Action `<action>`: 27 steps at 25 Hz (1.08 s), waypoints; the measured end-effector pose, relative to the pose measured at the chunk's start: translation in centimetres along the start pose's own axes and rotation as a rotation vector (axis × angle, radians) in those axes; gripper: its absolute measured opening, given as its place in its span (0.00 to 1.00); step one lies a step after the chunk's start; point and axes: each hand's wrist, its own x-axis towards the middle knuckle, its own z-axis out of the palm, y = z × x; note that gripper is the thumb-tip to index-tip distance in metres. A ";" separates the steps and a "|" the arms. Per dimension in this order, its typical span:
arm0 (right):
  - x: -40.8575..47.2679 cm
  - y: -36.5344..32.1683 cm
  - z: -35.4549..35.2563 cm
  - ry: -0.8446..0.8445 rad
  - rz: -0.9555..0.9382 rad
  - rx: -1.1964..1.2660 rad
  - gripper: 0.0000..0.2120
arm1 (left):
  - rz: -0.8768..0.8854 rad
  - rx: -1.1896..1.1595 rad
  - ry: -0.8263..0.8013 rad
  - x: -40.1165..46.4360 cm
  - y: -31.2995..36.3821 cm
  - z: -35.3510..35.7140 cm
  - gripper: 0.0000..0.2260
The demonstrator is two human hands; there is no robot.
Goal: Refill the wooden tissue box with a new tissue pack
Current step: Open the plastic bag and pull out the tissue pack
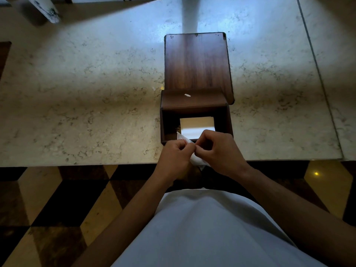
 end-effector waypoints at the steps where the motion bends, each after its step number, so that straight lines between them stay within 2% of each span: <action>1: -0.1 -0.1 0.2 0.005 -0.024 -0.024 0.08 | -0.002 -0.013 0.015 0.0 -0.1 0.2 0.18; 5: 0.1 -0.2 0.8 0.053 -0.050 -0.055 0.06 | 0.012 -0.035 0.086 0.3 -0.3 0.3 0.20; 8: 0.1 -0.5 1.7 0.107 -0.018 -0.066 0.08 | 0.049 0.019 0.133 0.5 0.2 0.3 0.20; 13: 2.0 0.7 -1.1 0.243 0.097 -0.142 0.04 | 0.001 0.183 0.101 0.0 -0.5 -0.4 0.19; 17: 2.3 1.3 -3.0 0.193 -0.051 -0.312 0.04 | -0.010 0.403 0.094 0.8 -0.1 -2.7 0.19; 20: 2.3 1.2 -3.0 0.155 -0.125 -0.345 0.03 | -0.041 0.501 0.005 1.4 0.5 -4.0 0.20; 24: 2.4 1.2 -3.2 0.144 -0.111 -0.314 0.02 | -0.057 0.412 -0.067 1.3 0.8 -3.5 0.20; 27: 2.0 0.7 -3.2 0.121 -0.083 -0.239 0.05 | -0.079 0.282 -0.100 1.2 0.7 -3.0 0.18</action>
